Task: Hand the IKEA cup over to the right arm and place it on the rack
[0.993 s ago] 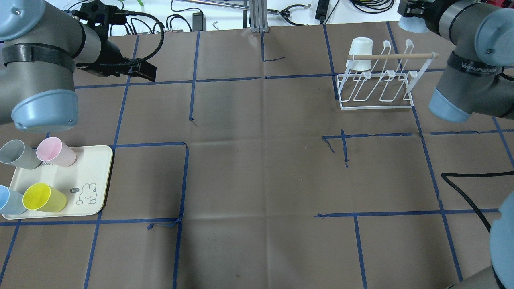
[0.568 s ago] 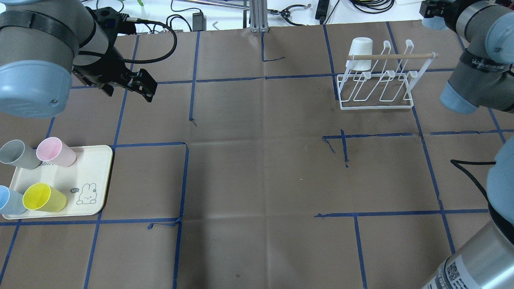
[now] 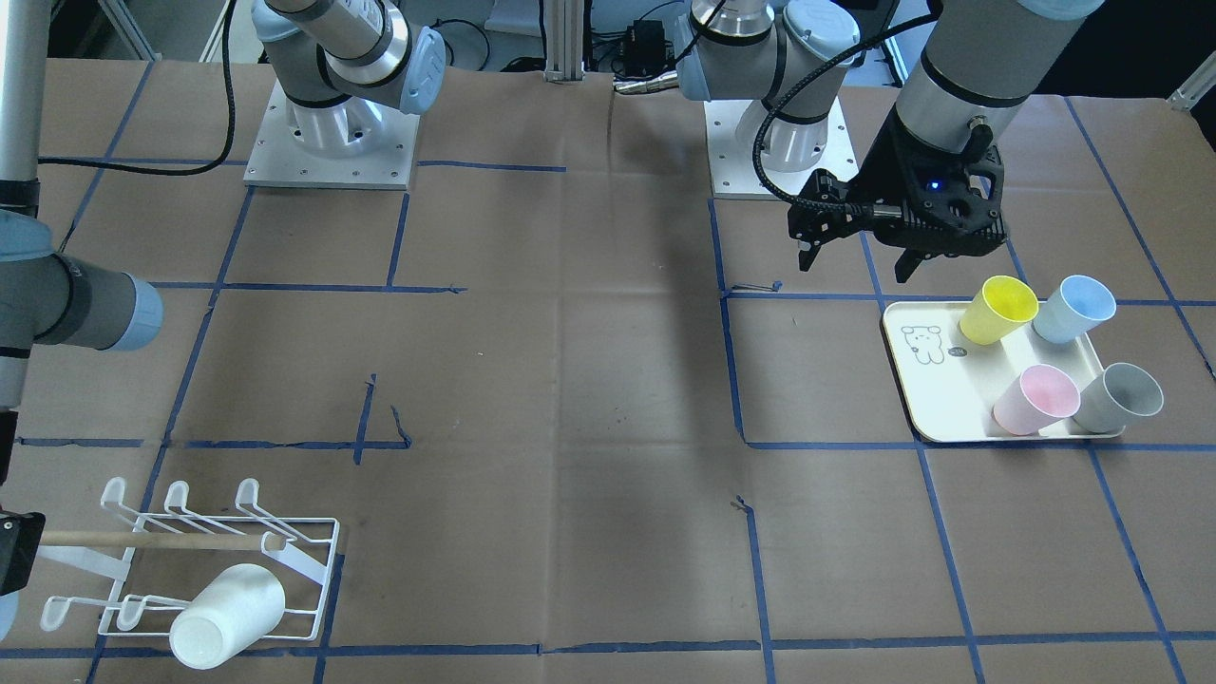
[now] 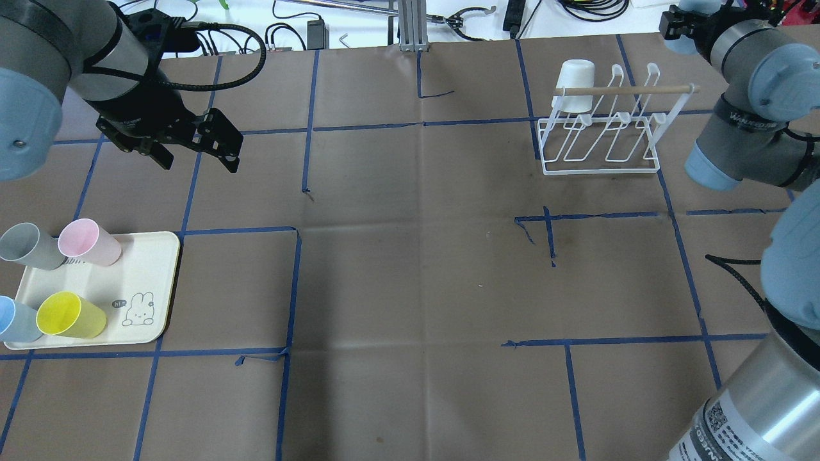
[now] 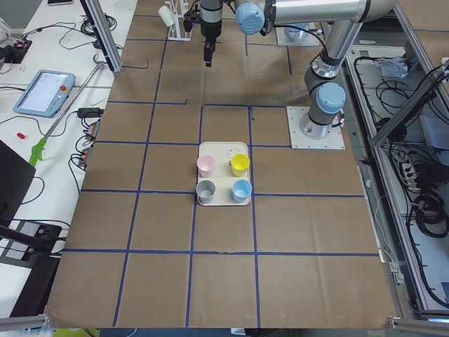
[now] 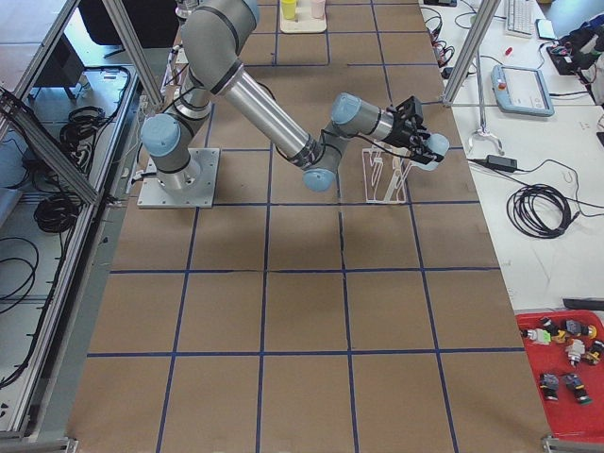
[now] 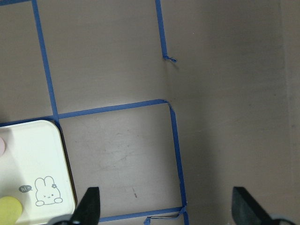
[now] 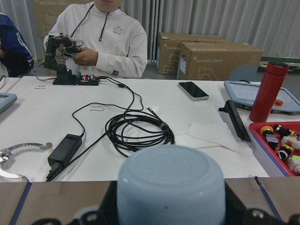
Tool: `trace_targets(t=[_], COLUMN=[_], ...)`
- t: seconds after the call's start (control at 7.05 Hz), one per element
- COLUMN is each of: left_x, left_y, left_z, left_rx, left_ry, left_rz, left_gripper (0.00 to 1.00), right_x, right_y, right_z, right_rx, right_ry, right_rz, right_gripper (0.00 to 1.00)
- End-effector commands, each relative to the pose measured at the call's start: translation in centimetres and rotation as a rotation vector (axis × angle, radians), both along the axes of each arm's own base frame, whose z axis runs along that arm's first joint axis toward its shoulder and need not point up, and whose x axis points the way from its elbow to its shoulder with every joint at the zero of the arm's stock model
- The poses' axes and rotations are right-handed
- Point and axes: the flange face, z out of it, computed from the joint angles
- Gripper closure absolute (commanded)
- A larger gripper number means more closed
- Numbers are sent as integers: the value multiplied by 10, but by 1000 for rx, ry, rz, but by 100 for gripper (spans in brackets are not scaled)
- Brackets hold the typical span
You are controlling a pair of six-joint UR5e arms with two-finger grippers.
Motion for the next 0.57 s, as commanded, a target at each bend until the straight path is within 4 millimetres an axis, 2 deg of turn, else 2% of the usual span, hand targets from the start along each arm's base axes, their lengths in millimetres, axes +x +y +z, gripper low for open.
trace_targets(t=[0.0,0.43], left_x=[0,-7], left_y=[-1,-7], left_z=[-1,10], left_rx=[1,-13], left_ry=[-13,-4], left_rz=[52,113], left_gripper=[1,2], right_x=[10,12], right_y=[5,8], right_z=[-16,-39], right_rx=[-6,0], right_ry=[-6,-8], right_rz=[9,9], right_gripper=[89,90])
